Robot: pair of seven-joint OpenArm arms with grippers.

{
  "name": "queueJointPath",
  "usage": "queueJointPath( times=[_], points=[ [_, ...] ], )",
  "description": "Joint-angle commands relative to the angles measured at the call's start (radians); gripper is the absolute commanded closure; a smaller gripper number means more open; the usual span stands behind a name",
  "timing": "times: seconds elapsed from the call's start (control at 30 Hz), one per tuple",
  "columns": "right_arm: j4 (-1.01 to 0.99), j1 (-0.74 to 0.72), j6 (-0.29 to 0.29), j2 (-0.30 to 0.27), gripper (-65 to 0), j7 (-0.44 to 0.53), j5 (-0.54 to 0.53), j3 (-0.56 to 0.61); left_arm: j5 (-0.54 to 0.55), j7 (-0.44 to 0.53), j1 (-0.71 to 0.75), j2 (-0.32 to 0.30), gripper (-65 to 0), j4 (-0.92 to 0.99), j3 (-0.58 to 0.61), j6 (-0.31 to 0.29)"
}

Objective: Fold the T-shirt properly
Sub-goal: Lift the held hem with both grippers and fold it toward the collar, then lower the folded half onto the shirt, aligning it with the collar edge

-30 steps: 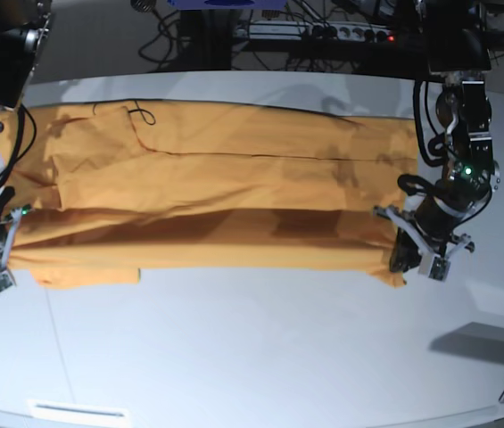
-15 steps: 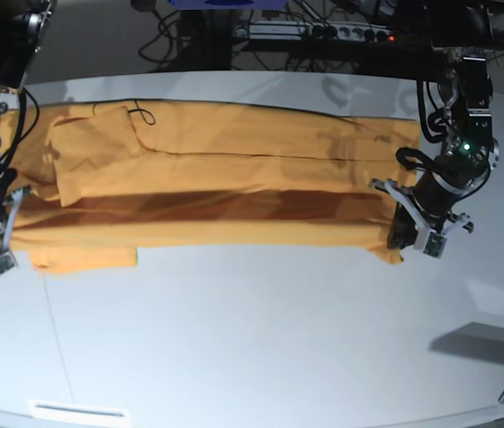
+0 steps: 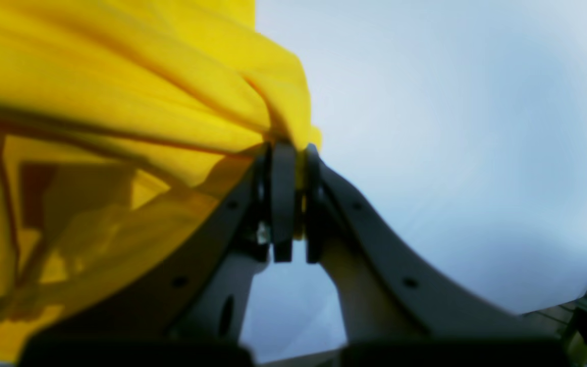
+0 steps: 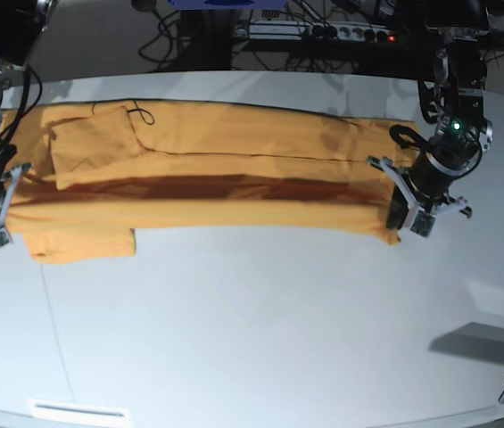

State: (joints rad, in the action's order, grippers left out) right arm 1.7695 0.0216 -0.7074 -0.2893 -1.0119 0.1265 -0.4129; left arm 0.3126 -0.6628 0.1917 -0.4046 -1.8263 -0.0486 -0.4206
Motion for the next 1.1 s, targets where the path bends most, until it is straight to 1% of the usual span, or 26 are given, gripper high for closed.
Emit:
queueJointPath(
  times=[0.0, 0.13, 0.3, 0.37, 0.6, 0.63, 0.87, 1.07],
  points=[
    [0.019, -0.009, 0.009, -0.02, -0.3, 0.003, 0.015, -0.011, -0.008, 0.021, -0.005, -0.015, 0.0, -0.019, -0.009, 0.01],
    [0.034, 0.019, 0.009, -0.001, -0.3, 0.006, 0.015, -0.011, -0.008, 0.021, 0.013, -0.018, 0.0, -0.019, -0.009, 0.01],
    [0.053, 0.045, 0.009, 0.002, -0.3, 0.003, 0.015, -0.011, -0.008, 0.021, 0.032, -0.018, 0.0, -0.017, -0.009, 0.01],
    [0.053, 0.053, 0.009, 0.014, -0.3, 0.003, 0.015, -0.011, -0.01, 0.021, 0.033, -0.02, 0.0, -0.017, -0.009, 0.01],
    [0.05, 0.085, 0.009, 0.023, -0.3, 0.006, 0.015, -0.011, -0.01, 0.021, 0.062, -0.02, 0.0, -0.014, -0.009, 0.01],
    [0.05, 0.087, 0.009, 0.032, -0.3, 0.008, 0.015, -0.011, -0.011, 0.021, 0.07, -0.02, 0.0, -0.014, -0.009, 0.01],
    [0.048, 0.103, 0.009, 0.04, -0.3, 0.003, 0.015, -0.011, -0.12, 0.021, 0.076, -0.023, 0.0, -0.011, -0.009, 0.01],
    [0.048, 0.117, 0.009, 0.04, -0.3, 0.003, 0.015, -0.013, -0.129, 0.021, 0.091, -0.026, 0.0, -0.01, -0.009, 0.01]
  ],
)
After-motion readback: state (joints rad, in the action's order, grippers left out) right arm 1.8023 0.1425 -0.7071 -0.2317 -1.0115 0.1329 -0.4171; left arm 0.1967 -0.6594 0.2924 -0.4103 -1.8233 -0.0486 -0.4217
